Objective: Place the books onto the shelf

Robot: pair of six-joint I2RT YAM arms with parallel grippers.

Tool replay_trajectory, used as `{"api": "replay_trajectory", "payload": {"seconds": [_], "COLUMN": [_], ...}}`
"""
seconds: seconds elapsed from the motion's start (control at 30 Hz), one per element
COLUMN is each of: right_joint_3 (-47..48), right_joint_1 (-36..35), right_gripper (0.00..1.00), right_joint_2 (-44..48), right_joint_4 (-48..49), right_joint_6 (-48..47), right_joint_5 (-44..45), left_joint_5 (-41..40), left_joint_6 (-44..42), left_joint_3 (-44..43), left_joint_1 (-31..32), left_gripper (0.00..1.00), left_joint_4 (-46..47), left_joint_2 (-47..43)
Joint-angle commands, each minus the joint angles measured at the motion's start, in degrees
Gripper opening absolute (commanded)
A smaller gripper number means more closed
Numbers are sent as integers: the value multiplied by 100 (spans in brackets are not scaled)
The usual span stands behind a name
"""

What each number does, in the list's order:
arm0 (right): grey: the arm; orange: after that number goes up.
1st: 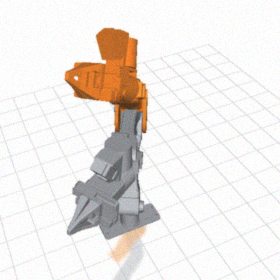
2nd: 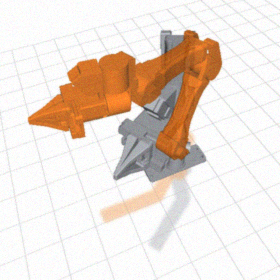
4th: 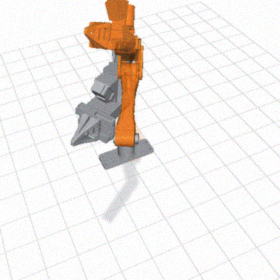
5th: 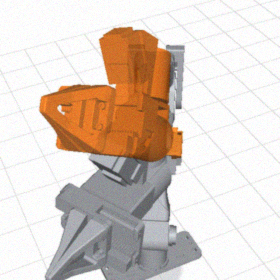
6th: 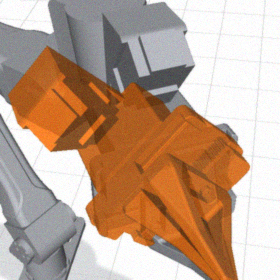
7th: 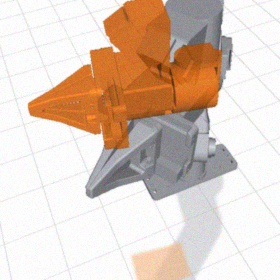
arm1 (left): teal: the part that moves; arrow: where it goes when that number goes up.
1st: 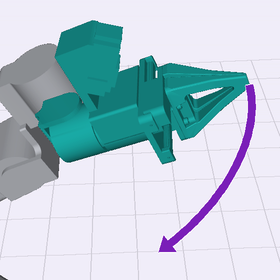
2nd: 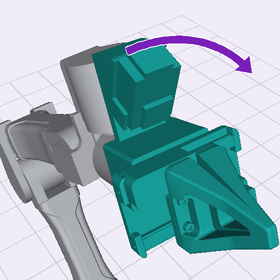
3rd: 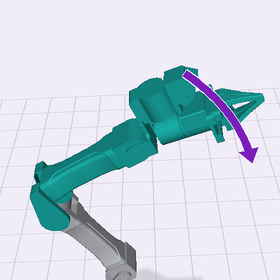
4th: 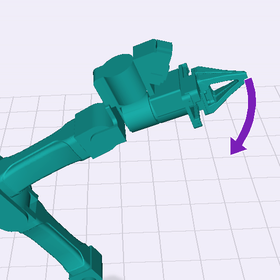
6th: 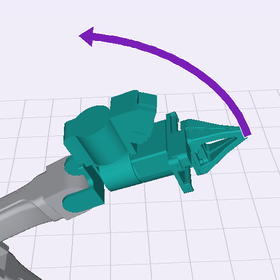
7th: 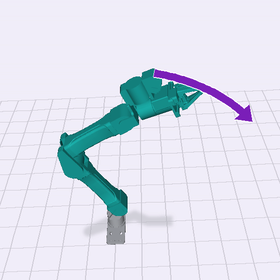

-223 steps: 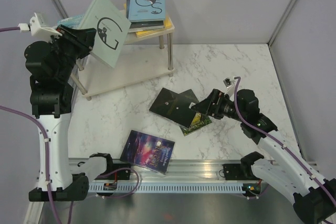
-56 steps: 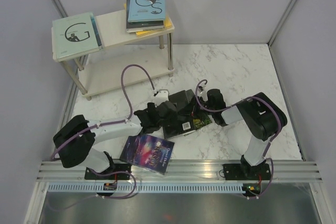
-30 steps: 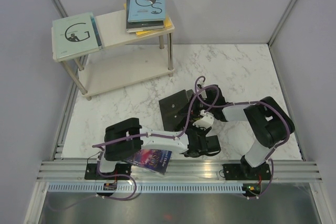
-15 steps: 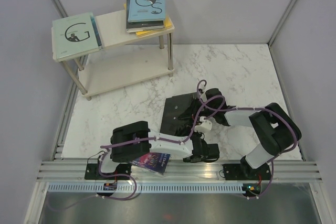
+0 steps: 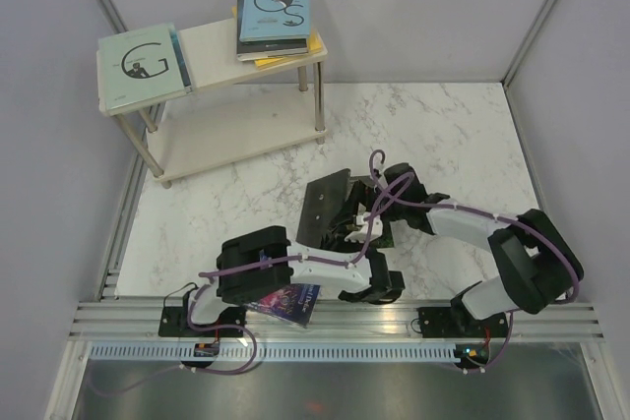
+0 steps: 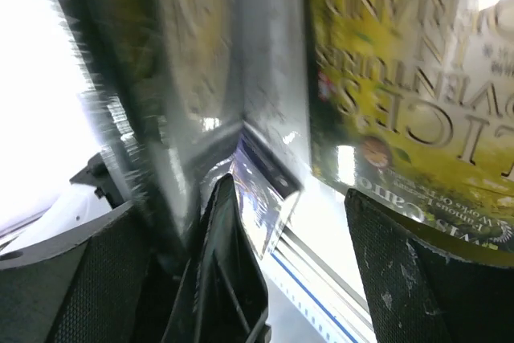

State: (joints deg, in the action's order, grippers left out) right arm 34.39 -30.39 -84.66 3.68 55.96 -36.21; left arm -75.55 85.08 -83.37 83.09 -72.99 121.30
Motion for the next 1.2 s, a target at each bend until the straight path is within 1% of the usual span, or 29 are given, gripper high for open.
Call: {"api": "replay_trajectory", "payload": {"seconds": [0.0, 0.13, 0.3, 0.4, 0.47, 0.5, 0.53, 0.57, 0.6, 0.63, 0.67, 0.7, 0.73, 0.8, 1.0, 1.03, 1.07, 1.1, 1.17], "right_joint_3": [717, 1139, 1474, 1588, 1658, 1693, 1711, 1720, 1711, 1720, 1729, 1737, 1746, 1746, 2018, 2062, 2089, 2107, 2107], "right_joint_1": [77, 253, 411, 429, 438, 429, 429, 429, 420, 403, 394, 394, 394, 394, 473, 490, 551, 569, 640], "right_gripper": [98, 98, 98, 98, 98, 98, 98, 98, 98, 98, 98, 98, 98, 98, 97, 97, 97, 97, 98], "right_joint_2": [336, 530, 609, 618, 626, 635, 653, 705, 845, 924, 1004, 1170, 1250, 1451, 1812, 1865, 1927, 2058, 2190], "right_joint_4": [-1483, -2010, -2249, -2381, -2460, -2477, -2504, -2495, -2460, -2434, -2451, -2469, -2530, -2670, -3180, -3303, -3356, -3426, -3497], "right_joint_6": [-744, -964, -1140, -1272, -1351, -1412, -1422, -1404, -1352, -1334, -1334, -1351, -1360, -1386, -1606, -1624, -1641, -1624, -1572], "right_joint_5": [719, 966, 975, 975, 897, 818, 678, 624, 580, 606, 632, 676, 728, 948, 1642, 1747, 1836, 2037, 2231], "left_joint_5": [-637, -558, -505, -364, -119, 47, 954, 1694, 2458, 2466, 2466, 3936, 4073, 4127, 4803, 5047, 5154, 5277, 5725], "left_joint_6": [941, 617, 98, -691, -1744, -3263, -4392, -5473, -6206, -6214, -6214, -6614, -6583, -6478, -6267, -6223, -6179, -6092, -5995], "left_joint_3": [119, 163, 111, -99, -223, -162, 178, 512, 889, 1572, 1779, 1885, 1956, 1983, 2325, 2395, 2492, 2658, 2826], "left_joint_1": [-91, -74, 58, 111, 129, 120, 33, -29, -99, -274, -389, -512, -704, -890, -1268, -1478, -1584, -1829, -2076], "left_gripper": [2, 2, 2, 2, 2, 2, 2, 2, 2, 2, 2, 2, 2, 2, 2, 2, 2, 2, 2], "left_joint_4": [-1516, -1516, -1508, -1377, -895, -309, 1463, 2647, 3502, 3511, 3511, 4808, 4829, 4838, 5339, 5400, 5462, 5558, 5664], "left_joint_2": [-597, -1116, -1450, -1504, -1599, -1687, -1880, -2447, -2870, -3205, -3452, -3768, -3841, -4007, -4816, -5078, -5255, -5396, -5835]}}
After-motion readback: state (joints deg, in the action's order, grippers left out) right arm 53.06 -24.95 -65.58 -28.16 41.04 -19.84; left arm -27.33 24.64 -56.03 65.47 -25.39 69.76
